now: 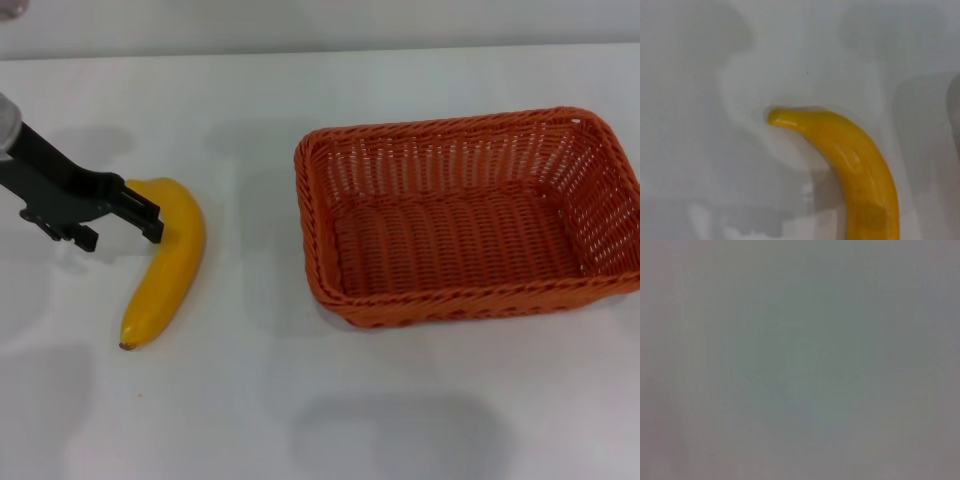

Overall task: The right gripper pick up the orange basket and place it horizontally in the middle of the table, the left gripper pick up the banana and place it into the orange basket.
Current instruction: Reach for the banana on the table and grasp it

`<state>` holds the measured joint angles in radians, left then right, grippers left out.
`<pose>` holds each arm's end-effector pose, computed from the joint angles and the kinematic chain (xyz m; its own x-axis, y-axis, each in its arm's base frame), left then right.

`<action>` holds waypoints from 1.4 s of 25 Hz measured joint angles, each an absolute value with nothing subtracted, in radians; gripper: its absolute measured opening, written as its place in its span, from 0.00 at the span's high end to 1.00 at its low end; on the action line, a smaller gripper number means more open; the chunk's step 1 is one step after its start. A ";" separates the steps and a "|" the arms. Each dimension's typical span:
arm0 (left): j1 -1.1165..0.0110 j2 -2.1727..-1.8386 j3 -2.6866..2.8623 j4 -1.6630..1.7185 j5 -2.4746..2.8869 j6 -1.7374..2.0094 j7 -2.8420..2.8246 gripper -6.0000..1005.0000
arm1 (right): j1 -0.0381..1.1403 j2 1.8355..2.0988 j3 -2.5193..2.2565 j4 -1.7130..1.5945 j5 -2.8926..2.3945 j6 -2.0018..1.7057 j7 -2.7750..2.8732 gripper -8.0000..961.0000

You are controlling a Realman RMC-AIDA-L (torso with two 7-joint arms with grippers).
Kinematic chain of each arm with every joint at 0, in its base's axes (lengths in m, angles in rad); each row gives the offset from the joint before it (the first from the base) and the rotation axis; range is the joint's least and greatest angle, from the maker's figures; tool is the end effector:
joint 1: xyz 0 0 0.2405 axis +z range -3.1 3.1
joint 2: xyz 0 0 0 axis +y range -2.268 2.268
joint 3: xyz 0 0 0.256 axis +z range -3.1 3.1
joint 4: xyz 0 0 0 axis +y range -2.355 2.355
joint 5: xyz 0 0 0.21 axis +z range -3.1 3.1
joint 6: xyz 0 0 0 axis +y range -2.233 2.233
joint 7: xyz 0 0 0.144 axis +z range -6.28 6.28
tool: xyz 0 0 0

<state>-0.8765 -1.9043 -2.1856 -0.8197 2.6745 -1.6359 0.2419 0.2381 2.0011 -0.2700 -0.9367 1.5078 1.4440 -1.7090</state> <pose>-0.2245 0.4035 0.0634 0.1487 0.9888 0.0139 0.8937 -0.1284 -0.4298 0.3626 0.2784 0.1961 0.6451 -0.0529 -0.7622 -0.7374 -0.3045 -0.6030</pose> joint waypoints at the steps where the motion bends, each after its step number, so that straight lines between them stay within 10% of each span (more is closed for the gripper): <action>1: -0.877 -1.909 -2.180 -0.811 2.675 -1.626 0.240 0.14 | 0.238 2.001 -0.270 -0.935 1.512 1.452 -1.709 0.32; 35: -0.998 -1.993 -1.983 -0.577 2.701 -1.448 0.187 0.16 | 0.277 2.006 -0.296 -0.878 1.521 1.441 -1.690 0.32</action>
